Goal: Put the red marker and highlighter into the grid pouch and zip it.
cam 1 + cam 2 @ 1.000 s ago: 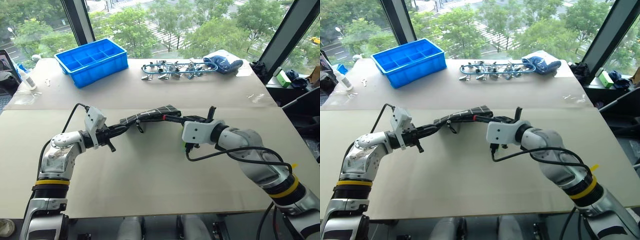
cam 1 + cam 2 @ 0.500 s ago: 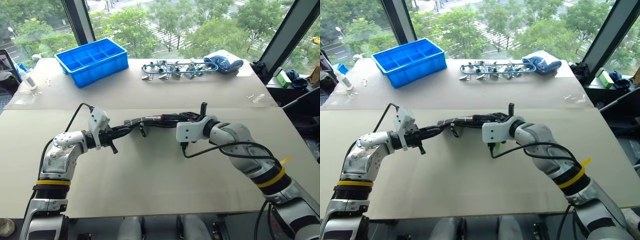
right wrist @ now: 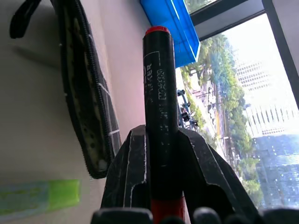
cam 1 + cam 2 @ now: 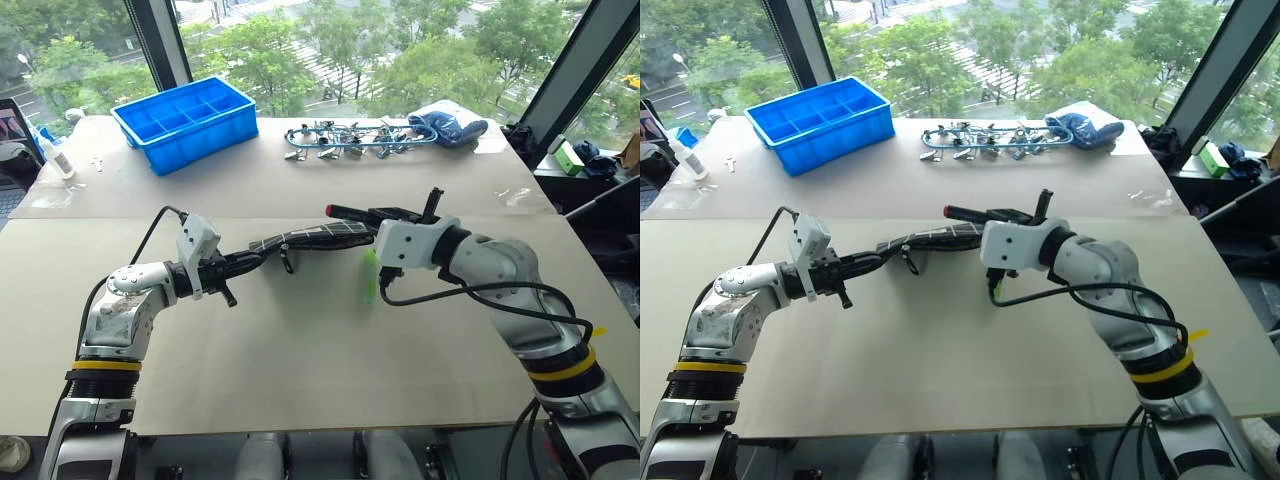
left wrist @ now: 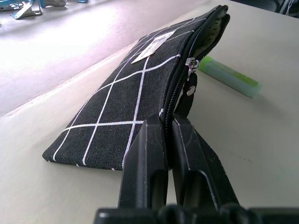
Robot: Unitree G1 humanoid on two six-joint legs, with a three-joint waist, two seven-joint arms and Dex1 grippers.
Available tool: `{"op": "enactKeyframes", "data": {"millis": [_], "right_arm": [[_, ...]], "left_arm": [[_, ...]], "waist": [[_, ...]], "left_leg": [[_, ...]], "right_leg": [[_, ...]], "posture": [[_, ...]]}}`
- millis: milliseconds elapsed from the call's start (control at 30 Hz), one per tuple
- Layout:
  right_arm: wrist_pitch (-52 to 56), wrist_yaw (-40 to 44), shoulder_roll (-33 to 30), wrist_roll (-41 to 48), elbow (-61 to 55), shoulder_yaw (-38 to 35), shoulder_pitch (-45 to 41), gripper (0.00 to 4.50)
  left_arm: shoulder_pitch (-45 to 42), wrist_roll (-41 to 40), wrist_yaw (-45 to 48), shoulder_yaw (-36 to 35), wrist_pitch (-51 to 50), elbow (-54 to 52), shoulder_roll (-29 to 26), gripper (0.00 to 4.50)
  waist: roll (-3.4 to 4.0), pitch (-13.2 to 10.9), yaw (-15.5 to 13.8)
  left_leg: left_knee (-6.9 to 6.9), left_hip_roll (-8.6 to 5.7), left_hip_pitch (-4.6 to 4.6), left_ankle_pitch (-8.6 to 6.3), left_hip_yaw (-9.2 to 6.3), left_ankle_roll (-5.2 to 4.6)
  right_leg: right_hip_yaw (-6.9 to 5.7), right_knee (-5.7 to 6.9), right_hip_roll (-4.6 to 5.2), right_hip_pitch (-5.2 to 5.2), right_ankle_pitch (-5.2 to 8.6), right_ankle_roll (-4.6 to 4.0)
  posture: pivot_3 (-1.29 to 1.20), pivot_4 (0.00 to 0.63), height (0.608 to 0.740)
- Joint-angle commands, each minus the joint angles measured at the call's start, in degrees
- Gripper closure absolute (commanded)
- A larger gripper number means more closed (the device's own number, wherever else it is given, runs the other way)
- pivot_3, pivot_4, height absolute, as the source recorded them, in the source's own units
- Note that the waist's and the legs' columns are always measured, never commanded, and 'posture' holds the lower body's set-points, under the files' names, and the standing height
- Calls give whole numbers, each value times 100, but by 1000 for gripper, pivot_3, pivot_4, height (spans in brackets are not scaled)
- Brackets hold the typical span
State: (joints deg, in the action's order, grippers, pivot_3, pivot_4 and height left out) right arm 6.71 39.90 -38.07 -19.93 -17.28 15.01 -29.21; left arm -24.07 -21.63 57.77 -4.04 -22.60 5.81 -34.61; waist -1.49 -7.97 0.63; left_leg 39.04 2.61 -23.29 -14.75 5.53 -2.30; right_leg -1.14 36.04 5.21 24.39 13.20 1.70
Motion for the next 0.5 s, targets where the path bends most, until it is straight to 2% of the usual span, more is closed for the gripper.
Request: {"op": "enactKeyframes", "data": {"millis": [33,167,500], "right_arm": [[69,237,-140,61,-516,-112,247,3992],[160,242,-100,-107,-539,-73,375,3992],[-114,101,-73,-718,112,193,83,3992]], "left_arm": [[-31,-81,-10,-104,17,-157,-80,4500],[-28,-90,-13,-110,14,-157,-85,4500],[-76,-80,-23,-93,19,-134,-77,4500]], "waist": [[0,0,0],[0,0,0],[0,0,2]], "left_leg": [[0,0,0,0,0,0],[0,0,1,0,-2,0],[1,0,2,0,4,1]], "right_leg": [[0,1,-1,0,0,0],[0,1,-2,0,0,0],[1,2,-3,0,0,-1]], "posture": [[0,150,740],[0,150,740],[0,150,740]]}}
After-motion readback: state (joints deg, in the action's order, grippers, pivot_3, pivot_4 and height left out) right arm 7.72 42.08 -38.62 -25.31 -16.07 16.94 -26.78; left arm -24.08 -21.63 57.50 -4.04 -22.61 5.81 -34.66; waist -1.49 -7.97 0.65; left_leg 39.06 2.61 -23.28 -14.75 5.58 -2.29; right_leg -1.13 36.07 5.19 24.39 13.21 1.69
